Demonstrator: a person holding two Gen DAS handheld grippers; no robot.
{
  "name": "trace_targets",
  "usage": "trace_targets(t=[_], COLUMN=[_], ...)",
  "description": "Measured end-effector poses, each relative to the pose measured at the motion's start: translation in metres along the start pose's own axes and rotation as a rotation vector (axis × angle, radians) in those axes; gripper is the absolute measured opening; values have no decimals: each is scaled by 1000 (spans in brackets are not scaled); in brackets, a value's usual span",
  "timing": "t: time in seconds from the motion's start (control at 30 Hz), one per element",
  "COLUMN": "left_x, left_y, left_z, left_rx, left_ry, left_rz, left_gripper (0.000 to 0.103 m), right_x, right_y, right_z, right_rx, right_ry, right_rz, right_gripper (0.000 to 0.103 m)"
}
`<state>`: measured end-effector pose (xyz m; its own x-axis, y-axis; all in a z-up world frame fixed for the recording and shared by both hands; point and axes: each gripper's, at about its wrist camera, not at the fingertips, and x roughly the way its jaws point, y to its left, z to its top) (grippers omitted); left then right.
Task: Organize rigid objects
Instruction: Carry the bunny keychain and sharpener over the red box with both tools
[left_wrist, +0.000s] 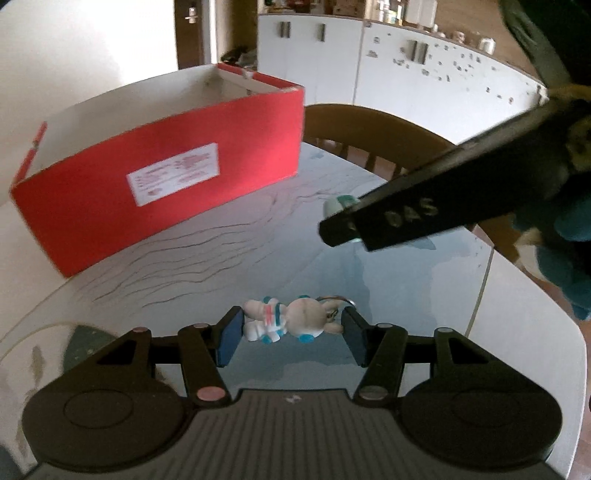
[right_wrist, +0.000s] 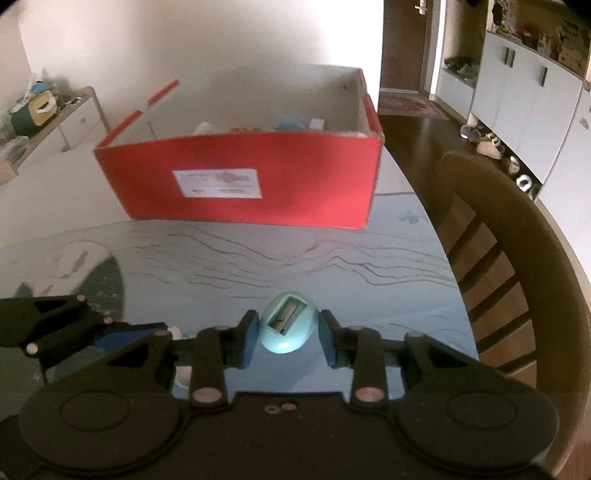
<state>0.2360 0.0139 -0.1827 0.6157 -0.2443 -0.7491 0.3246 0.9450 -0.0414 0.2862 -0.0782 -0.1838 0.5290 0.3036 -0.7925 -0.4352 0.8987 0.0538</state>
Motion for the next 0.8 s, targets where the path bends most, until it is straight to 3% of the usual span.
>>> trace_targets(t=[0.4,0.8], left_x=[-56,-112], left_y=[31,62], left_z=[8,43], left_rx=[-79,-110], left_ry=[-36,-115], left_rz=[90,140], left_gripper=[58,58], right_x=[-47,-80], right_y=[35,61], right_z=[10,27], right_rx=[-40,-116], right_ry=[-71,-129], right_rz=[71,81], right_gripper=[34,34])
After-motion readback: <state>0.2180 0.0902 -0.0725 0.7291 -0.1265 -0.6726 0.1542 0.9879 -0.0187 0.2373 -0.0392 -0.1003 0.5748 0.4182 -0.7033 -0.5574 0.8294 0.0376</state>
